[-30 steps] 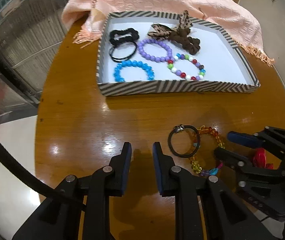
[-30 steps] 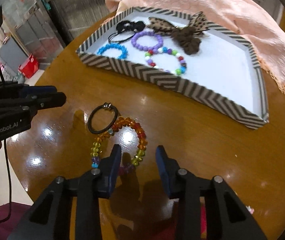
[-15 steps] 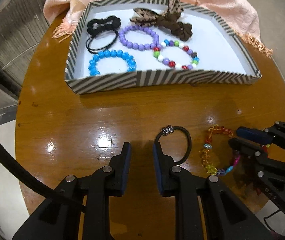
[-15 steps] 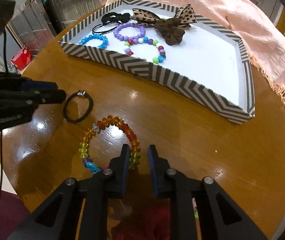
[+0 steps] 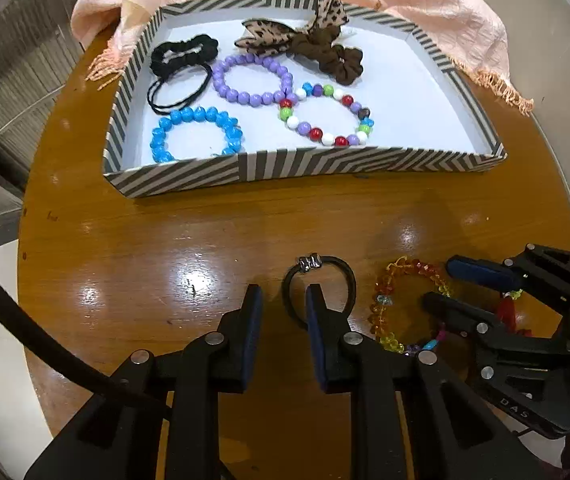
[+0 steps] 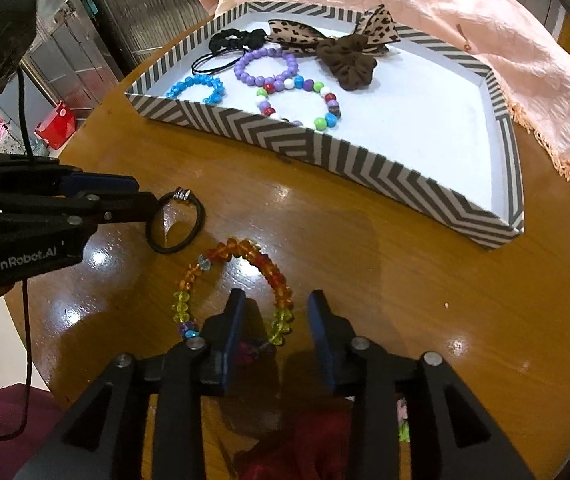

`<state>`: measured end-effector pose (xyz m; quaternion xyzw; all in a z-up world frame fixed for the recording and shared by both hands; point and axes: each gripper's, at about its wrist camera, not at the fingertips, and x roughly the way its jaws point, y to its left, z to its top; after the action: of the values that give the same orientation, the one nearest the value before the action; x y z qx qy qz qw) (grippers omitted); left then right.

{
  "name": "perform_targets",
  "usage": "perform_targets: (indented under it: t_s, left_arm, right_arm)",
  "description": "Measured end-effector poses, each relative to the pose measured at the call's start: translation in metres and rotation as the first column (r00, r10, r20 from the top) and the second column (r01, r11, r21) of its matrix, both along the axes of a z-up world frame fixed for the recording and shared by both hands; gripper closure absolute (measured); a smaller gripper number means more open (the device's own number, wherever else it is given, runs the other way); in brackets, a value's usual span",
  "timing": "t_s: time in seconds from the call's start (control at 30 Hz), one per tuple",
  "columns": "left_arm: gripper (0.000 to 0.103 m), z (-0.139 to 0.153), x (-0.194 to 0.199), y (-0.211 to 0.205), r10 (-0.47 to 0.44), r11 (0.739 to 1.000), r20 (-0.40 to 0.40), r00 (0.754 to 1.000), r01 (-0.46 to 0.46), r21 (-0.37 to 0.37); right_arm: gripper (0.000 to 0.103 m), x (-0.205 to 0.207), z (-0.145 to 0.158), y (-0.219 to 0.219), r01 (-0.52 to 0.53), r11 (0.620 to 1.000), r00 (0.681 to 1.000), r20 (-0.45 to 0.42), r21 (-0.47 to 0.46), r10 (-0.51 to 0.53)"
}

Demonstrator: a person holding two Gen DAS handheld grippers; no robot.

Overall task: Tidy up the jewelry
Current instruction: 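Grasp the rainbow crystal bracelet with the right tool while the left grasps the black hair tie, then carry the black hair tie and rainbow crystal bracelet over the tray with both tools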

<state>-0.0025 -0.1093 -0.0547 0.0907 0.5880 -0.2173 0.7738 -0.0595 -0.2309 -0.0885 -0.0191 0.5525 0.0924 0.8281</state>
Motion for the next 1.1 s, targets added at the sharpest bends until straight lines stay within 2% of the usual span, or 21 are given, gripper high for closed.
perform_targets:
  t_s: [0.17,0.2,0.23,0.27,0.3,0.47,0.87,1.07,1.1]
  left_arm:
    - [0.08,-0.006,-0.003,-0.003,-0.004,1.0,-0.007,1.0,0.004,0.0]
    - [0.08,-0.006,-0.004,-0.004,-0.004,1.0,-0.005,1.0,0.004,-0.008]
    - [0.082,-0.006,-0.004,-0.003,-0.001,1.0,-0.004,1.0,0.001,-0.014]
    - [0.088,-0.007,-0.004,-0.003,0.002,1.0,-0.002,1.0,-0.002,-0.025]
    - [0.099,-0.008,-0.003,-0.001,0.0,1.0,-0.006,1.0,0.0,-0.03]
    - [0.101,-0.008,0.001,0.01,0.024,0.997,-0.041,0.999,-0.027,-0.074]
    - [0.102,0.044,0.003,0.029,0.039,0.987,0.046,0.998,-0.031,-0.157]
    - [0.101,0.039,-0.003,0.029,0.033,0.992,0.03,0.999,-0.029,-0.124]
    - [0.094,0.034,-0.005,0.028,0.03,0.995,0.03,0.999,-0.026,-0.099]
  right_arm:
    - [0.07,0.0,0.0,0.004,-0.015,1.0,1.0,0.017,-0.024,0.016]
    - [0.074,-0.001,-0.001,0.006,-0.021,0.999,0.999,0.024,-0.034,0.022]
    - [0.078,-0.001,-0.001,0.007,-0.028,0.999,0.999,0.031,-0.044,0.029]
    - [0.09,0.0,-0.001,0.008,-0.031,0.998,0.999,0.033,-0.046,0.032]
    - [0.094,0.0,-0.001,0.009,-0.032,0.999,0.999,0.037,-0.041,0.033]
    - [0.094,-0.002,0.009,0.008,-0.038,0.999,0.997,0.061,-0.022,0.039]
    - [0.094,0.0,0.072,-0.003,-0.023,0.999,0.984,0.178,0.023,0.019]
    - [0.094,0.002,0.081,-0.008,-0.003,1.0,0.98,0.197,0.03,-0.003]
    - [0.094,0.002,0.081,-0.008,0.0,0.999,0.981,0.195,0.033,-0.006]
